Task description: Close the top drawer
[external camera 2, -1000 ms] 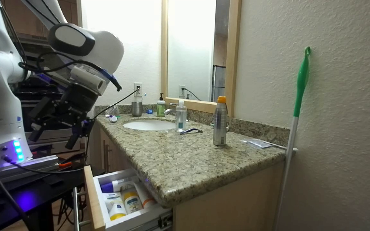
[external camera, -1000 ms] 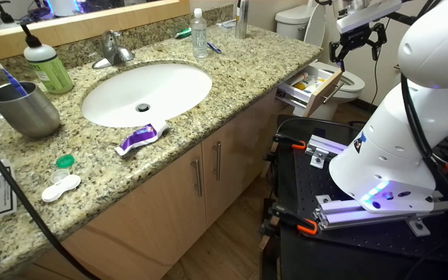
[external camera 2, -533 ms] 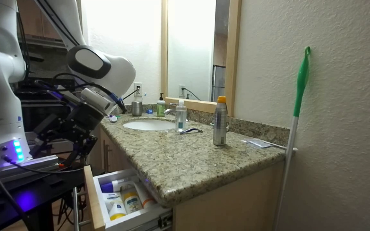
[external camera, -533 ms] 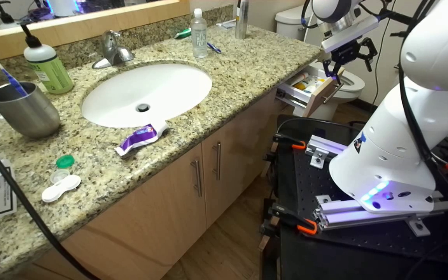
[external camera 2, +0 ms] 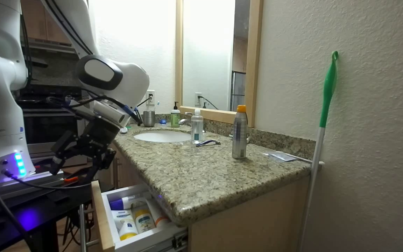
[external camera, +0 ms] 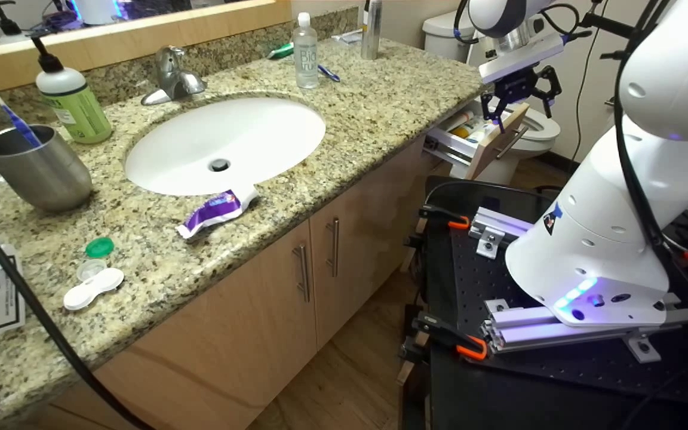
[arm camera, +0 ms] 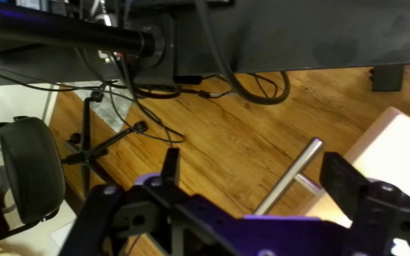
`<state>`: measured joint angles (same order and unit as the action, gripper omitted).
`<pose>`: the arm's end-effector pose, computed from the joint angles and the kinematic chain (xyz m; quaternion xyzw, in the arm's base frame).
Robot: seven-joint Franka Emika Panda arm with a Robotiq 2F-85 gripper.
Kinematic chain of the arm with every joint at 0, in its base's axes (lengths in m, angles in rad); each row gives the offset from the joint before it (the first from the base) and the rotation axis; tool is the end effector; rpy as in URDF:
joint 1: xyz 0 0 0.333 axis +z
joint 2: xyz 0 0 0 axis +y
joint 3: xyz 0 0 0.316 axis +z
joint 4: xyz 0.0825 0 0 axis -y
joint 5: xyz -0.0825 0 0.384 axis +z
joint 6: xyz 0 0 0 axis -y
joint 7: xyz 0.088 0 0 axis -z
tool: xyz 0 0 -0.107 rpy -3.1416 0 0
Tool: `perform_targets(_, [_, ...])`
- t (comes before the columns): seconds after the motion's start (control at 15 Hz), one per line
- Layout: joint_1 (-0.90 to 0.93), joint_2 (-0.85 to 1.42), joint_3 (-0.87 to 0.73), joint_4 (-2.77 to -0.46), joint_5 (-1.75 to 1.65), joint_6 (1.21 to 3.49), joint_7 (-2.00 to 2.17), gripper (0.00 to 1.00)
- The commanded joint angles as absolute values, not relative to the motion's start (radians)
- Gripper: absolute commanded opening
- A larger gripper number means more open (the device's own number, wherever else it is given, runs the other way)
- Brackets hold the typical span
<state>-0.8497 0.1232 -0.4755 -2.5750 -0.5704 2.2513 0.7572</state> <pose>0.0763 -0.3922 0.1988 0.6565 -0.6951 -0.2602 0.1346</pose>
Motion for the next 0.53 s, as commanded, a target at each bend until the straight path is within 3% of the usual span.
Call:
perform_targets(0.0, [-0.819,0.116,-0.510,-2.691,-0.558,2.472,0.843,1.00])
perform_targets(0.47, [-0.798,0.116,-0.604,-2.726,-0.684,2.540,1.029,1.00])
